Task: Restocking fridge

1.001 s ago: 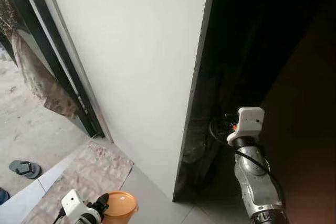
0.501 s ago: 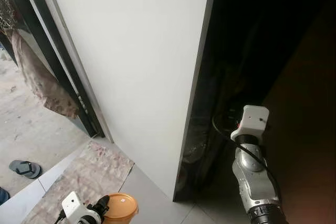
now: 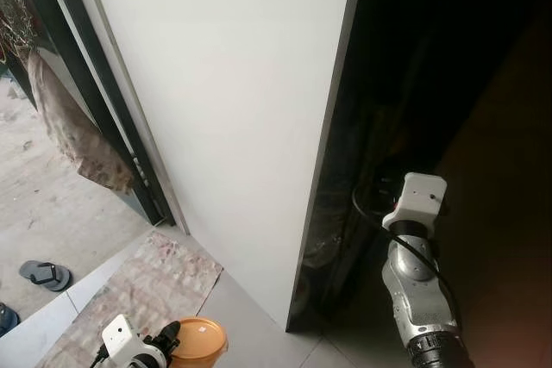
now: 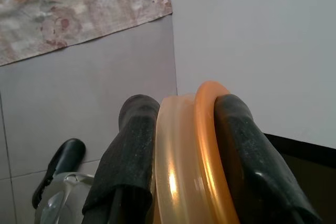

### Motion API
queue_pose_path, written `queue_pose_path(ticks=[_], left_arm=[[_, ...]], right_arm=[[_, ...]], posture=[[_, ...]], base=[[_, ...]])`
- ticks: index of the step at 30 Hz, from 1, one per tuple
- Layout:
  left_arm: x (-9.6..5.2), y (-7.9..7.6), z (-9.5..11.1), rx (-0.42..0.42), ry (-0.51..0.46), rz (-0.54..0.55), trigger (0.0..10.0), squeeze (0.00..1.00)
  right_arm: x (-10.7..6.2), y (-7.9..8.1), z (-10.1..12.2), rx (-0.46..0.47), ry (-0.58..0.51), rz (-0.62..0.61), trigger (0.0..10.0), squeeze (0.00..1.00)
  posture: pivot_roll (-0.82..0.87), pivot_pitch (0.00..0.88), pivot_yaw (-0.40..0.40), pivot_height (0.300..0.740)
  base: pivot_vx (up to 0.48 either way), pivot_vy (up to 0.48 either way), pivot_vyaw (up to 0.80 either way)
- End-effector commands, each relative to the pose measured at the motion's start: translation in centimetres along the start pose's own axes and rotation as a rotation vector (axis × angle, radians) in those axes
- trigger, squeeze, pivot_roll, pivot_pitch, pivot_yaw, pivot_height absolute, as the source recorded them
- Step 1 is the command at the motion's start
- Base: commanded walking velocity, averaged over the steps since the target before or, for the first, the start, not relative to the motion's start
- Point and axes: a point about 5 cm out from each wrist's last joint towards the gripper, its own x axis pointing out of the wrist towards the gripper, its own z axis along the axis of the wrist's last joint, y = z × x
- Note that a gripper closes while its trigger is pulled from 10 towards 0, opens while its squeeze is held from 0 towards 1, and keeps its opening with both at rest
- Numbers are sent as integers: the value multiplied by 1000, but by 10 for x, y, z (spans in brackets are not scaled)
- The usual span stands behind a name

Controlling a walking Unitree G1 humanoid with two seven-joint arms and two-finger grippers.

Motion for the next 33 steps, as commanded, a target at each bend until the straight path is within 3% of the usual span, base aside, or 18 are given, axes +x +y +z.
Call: queue_pose_path(ticks=[1,4,10,14,21,28,33], left_arm=[[-1,3,-3,21,7,13,10000,0],[-1,3,-3,24,10,13,10000,0],[-2,3,-5,28,15,14,10000,0],[-3,5,-8,31,22,18,10000,0],[-3,5,-8,36,27,17,10000,0],[-3,5,-9,38,30,18,10000,0],[-3,6,-11,38,34,21,10000,0]], right_arm=[[5,-21,0,-17,6,-111,10000,0],[4,-29,-2,-29,6,-147,10000,0],[-4,-63,-9,-77,26,-266,10000,0],[-13,-95,-17,-122,57,-371,10000,0],[-27,-126,-30,-171,108,-443,10000,0],[-42,-140,-55,-158,232,-485,10000,0],[-56,-137,-85,-145,368,-405,10000,0]], posture=[[-46,18,11,740],[-47,20,12,740],[-51,26,12,740],[-53,28,12,740],[-59,26,11,740],[-59,27,9,740],[-59,30,8,740]], base=[[0,0,0],[0,0,0],[0,0,0],[0,0,0],[0,0,0],[0,0,0],[0,0,0]])
